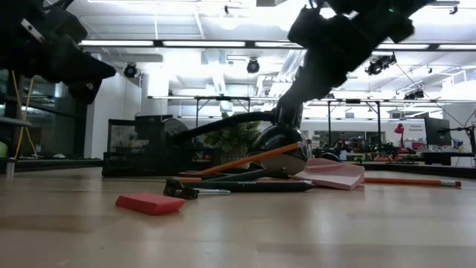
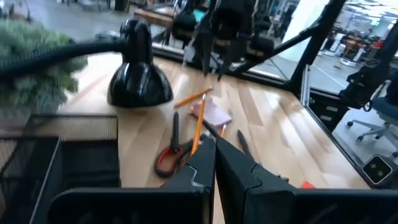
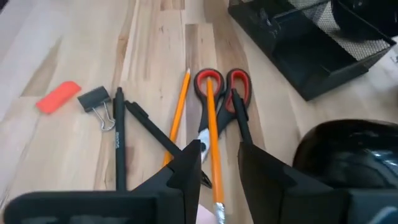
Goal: Pick and place office supplies into organizer
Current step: Put the top left orange pencil into the black desk organizer
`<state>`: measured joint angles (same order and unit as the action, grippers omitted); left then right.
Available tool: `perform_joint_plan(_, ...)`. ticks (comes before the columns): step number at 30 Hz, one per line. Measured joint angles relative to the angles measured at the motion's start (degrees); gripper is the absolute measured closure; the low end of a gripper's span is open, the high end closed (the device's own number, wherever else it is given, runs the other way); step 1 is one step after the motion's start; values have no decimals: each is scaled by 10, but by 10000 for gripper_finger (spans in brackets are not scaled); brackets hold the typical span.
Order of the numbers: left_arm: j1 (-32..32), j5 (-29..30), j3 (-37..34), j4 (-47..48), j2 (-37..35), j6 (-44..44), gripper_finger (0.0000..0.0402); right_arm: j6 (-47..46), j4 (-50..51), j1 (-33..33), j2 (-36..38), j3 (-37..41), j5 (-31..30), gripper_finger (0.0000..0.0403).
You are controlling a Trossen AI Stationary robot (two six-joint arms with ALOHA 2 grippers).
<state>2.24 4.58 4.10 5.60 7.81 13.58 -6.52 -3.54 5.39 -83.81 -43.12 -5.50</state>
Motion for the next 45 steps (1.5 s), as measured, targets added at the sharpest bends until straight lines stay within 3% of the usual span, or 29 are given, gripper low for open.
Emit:
perform_joint_plan(7, 0, 6, 0, -38, 0, -20, 401, -24, -75, 25, 0, 57, -48, 305)
perform_joint_plan(17, 0, 29, 0, -44, 7, 2, 401, -16, -50, 46, -1, 66, -70, 305)
perform_joint_plan(22, 0, 32, 0, -85, 49, -2, 401, -16, -41, 45, -1, 66, -83, 305)
perform_joint_plan(26, 0, 31, 21, -104, 110, -20, 401, -23, -38, 46, -1, 66, -84, 305)
perform_joint_plan(32, 0, 23, 116, -99, 254, -71, 401, -31, 0, 53, 15, 66, -130, 304)
perform_joint_plan(37, 0, 5, 193, -79, 380, -95, 401, -67, 64, 76, 66, 66, -173, 305)
perform_joint_plan(45, 0, -20, 258, -107, 537, -136, 401, -187, 210, 150, 120, 66, -258, 305)
